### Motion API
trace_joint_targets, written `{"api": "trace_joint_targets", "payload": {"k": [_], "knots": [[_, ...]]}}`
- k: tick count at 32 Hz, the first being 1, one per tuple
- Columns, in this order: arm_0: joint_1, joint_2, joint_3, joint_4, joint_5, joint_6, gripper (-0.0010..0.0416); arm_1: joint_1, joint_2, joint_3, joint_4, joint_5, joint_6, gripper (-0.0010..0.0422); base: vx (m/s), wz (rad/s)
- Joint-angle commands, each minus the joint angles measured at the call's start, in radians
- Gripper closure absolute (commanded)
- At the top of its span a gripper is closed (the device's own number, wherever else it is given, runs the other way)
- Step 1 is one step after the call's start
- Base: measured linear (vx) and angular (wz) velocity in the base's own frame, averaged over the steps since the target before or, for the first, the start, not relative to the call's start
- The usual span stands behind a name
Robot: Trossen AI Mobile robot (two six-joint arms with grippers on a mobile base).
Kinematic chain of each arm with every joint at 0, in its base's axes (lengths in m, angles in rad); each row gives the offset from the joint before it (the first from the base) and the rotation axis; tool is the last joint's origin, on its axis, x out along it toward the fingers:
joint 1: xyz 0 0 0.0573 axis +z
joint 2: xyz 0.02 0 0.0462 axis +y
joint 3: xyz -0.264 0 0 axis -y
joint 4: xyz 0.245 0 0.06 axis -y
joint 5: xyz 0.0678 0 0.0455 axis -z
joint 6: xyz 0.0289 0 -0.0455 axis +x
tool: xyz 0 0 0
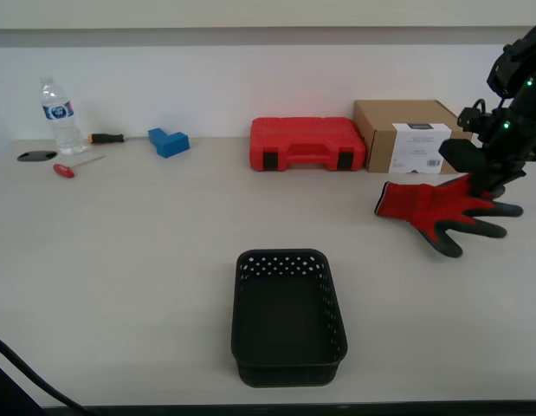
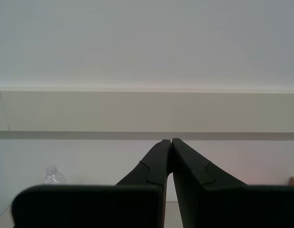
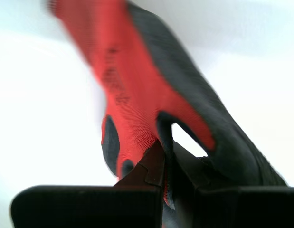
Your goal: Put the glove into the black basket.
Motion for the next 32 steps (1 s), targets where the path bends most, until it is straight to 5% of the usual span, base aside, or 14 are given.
{"api": "trace_joint_targets", "payload": {"k": [1, 6, 16, 29, 32], "knots": [[0.038, -0.048, -0.002, -0.03, -0.058, 0.022, 0.0407, 0.0, 0.0, 0.0, 0.003, -0.001, 0.0, 0.0412, 0.0, 0.0], [0.134, -0.133, -0.004, -0.083, -0.072, 0.032, 0.0407, -0.001, 0.0, 0.0, -0.002, -0.001, 0.0, 0.0412, 0.0, 0.0], [0.376, -0.434, -0.005, -0.201, -0.072, 0.137, 0.0407, 0.0, 0.0, 0.0, -0.002, -0.001, 0.0, 0.0412, 0.0, 0.0], [0.701, -0.42, -0.005, -0.195, -0.073, 0.209, 0.0407, -0.001, 0.0, 0.0, -0.002, -0.004, 0.0, 0.0412, 0.0, 0.0], [0.724, -0.327, -0.005, -0.204, -0.154, 0.21, 0.0407, 0.0, 0.0, 0.0, -0.001, -0.004, 0.0, 0.0412, 0.0, 0.0]]}}
